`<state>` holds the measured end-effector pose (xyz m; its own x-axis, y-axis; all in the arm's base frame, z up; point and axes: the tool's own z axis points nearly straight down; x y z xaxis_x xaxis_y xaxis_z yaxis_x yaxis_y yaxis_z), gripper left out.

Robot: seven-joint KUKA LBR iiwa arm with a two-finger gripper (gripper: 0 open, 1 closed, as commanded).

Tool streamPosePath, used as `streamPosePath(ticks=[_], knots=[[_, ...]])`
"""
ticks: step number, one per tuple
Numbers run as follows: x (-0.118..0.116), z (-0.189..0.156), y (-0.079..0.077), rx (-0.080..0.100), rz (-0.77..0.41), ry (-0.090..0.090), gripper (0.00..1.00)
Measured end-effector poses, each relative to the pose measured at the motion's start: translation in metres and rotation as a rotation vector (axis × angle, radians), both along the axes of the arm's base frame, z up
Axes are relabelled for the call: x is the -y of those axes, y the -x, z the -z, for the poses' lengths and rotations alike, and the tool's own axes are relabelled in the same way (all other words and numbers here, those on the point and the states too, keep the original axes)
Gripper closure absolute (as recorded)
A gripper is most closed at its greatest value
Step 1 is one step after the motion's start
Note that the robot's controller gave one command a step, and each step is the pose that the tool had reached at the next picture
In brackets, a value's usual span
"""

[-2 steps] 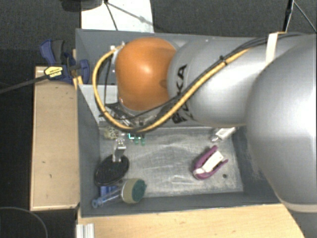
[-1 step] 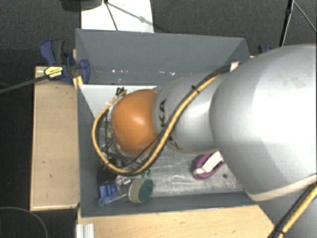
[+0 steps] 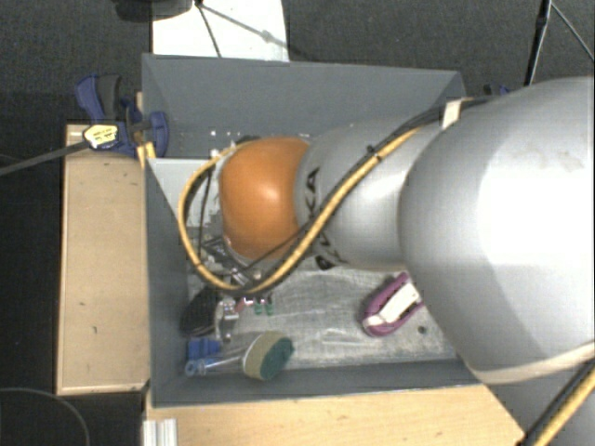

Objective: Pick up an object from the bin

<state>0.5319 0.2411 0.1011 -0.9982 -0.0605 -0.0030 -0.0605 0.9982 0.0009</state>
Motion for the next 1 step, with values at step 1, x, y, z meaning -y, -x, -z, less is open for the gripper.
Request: streamPosePath(ticks=[1], knots=[[-0.0125, -0.0022, 0.0246, 0.012, -0.681, 0.0, 0.0]])
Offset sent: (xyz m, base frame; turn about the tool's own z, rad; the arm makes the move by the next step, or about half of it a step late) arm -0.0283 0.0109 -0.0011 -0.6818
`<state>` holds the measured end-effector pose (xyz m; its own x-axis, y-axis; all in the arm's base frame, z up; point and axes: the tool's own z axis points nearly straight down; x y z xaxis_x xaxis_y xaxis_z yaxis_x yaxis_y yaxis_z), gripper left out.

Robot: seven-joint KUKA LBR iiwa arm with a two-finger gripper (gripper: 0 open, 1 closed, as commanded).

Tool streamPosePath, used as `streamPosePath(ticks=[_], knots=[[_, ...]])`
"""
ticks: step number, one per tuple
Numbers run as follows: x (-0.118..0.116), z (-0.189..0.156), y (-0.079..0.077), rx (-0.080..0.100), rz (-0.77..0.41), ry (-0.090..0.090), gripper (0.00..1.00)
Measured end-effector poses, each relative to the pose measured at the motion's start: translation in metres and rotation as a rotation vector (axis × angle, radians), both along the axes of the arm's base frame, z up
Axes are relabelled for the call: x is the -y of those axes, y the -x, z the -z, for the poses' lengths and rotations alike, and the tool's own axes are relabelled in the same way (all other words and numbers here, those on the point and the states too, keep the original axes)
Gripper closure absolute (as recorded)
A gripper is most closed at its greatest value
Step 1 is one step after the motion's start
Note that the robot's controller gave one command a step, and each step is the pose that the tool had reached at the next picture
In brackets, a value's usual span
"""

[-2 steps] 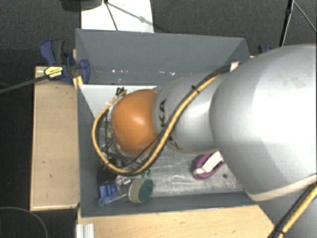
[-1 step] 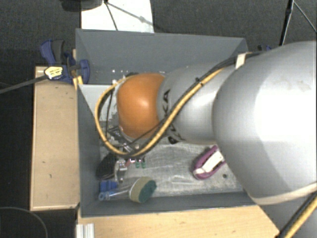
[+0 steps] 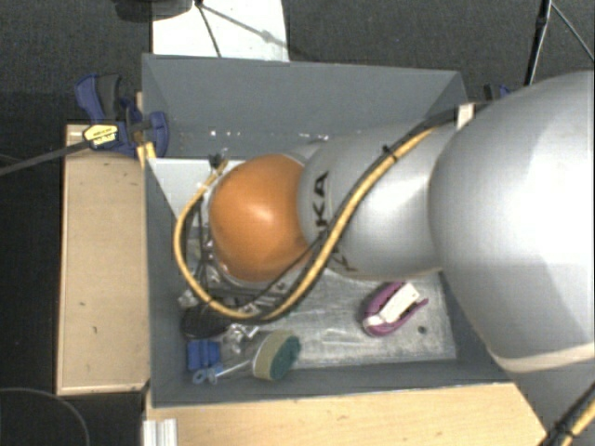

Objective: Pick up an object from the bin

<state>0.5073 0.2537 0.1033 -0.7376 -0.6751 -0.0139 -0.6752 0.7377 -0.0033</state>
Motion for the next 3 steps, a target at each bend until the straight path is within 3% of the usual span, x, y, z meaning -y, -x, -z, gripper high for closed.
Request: streamPosePath(ticks=[1, 2, 3], knots=[[0.0057, 0.0318, -0.018, -0.008, -0.102, 0.013, 0.0], [0.0073, 0.0313, -0.0188, -0.011, -0.095, 0.009, 0.0], [0.0073, 0.0304, -0.0197, -0.009, -0.089, 0.008, 1.0]])
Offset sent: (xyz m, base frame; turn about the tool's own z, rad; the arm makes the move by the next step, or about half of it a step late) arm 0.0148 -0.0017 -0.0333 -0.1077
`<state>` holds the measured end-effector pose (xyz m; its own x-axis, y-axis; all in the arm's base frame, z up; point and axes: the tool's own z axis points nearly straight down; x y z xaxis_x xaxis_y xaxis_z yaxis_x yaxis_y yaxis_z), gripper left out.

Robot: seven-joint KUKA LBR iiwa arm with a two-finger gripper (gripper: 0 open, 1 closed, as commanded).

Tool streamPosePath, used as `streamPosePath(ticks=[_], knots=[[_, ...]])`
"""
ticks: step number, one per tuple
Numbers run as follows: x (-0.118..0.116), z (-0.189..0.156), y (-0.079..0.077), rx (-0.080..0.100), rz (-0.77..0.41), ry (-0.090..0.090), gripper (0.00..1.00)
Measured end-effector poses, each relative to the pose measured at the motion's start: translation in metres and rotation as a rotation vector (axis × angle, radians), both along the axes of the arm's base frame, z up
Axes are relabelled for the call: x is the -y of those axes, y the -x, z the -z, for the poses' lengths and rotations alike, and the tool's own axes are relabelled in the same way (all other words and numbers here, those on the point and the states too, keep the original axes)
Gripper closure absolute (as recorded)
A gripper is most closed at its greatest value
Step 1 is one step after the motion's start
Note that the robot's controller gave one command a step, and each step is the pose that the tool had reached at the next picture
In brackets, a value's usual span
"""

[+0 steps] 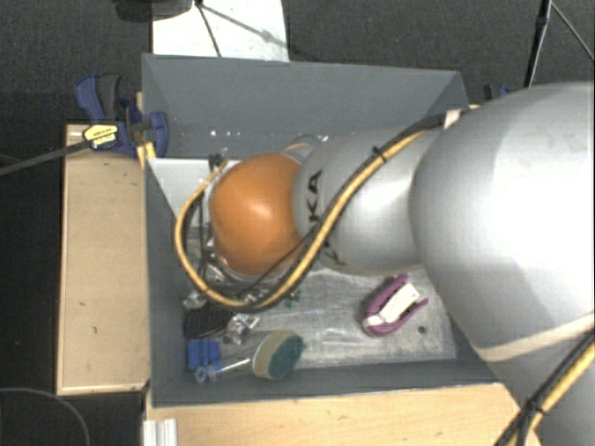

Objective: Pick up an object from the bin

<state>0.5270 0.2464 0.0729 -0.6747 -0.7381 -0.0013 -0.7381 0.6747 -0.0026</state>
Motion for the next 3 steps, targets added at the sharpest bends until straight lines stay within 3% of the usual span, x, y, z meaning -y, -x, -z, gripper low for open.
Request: streamPosePath(ticks=[3], knots=[[-0.001, -0.038, -0.002, 0.004, 0.026, -0.007, 1.0]])
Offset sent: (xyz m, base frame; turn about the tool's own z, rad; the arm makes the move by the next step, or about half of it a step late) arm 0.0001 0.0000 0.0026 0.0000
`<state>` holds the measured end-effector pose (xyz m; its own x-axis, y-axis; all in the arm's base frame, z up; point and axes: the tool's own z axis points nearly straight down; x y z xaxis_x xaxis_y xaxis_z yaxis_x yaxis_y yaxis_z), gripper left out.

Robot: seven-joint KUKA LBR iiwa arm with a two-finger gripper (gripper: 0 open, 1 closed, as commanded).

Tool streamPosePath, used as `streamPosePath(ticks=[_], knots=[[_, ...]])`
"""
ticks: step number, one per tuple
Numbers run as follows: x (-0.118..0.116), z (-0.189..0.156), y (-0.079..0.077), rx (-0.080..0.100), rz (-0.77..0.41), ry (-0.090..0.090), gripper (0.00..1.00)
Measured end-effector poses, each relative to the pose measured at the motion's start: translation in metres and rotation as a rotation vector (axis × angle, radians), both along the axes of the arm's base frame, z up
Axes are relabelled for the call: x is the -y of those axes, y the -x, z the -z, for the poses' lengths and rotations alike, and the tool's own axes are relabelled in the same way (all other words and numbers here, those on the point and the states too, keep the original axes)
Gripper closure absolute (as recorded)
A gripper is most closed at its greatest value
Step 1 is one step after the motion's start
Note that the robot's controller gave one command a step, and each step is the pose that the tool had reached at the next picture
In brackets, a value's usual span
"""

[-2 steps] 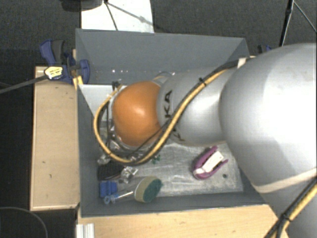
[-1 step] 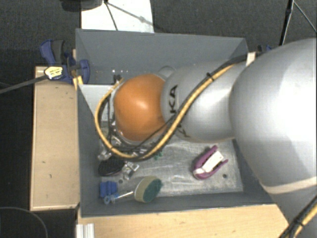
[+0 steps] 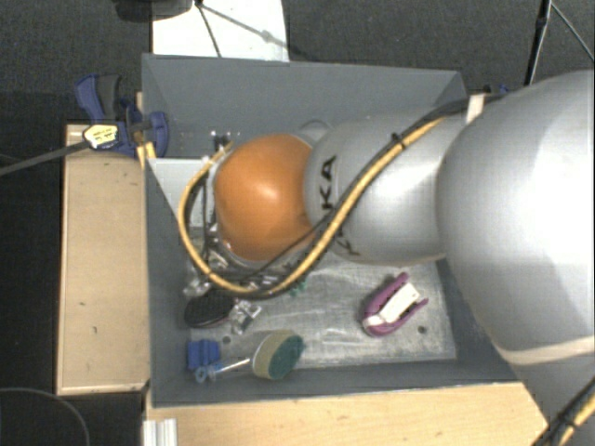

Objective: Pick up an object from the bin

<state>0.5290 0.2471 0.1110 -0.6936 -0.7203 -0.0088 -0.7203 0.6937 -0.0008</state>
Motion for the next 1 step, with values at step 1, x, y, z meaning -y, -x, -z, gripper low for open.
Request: streamPosePath(ticks=[1], knots=[[-0.0007, -0.0328, -0.0009, 0.0, 0.008, 0.001, 1.0]])
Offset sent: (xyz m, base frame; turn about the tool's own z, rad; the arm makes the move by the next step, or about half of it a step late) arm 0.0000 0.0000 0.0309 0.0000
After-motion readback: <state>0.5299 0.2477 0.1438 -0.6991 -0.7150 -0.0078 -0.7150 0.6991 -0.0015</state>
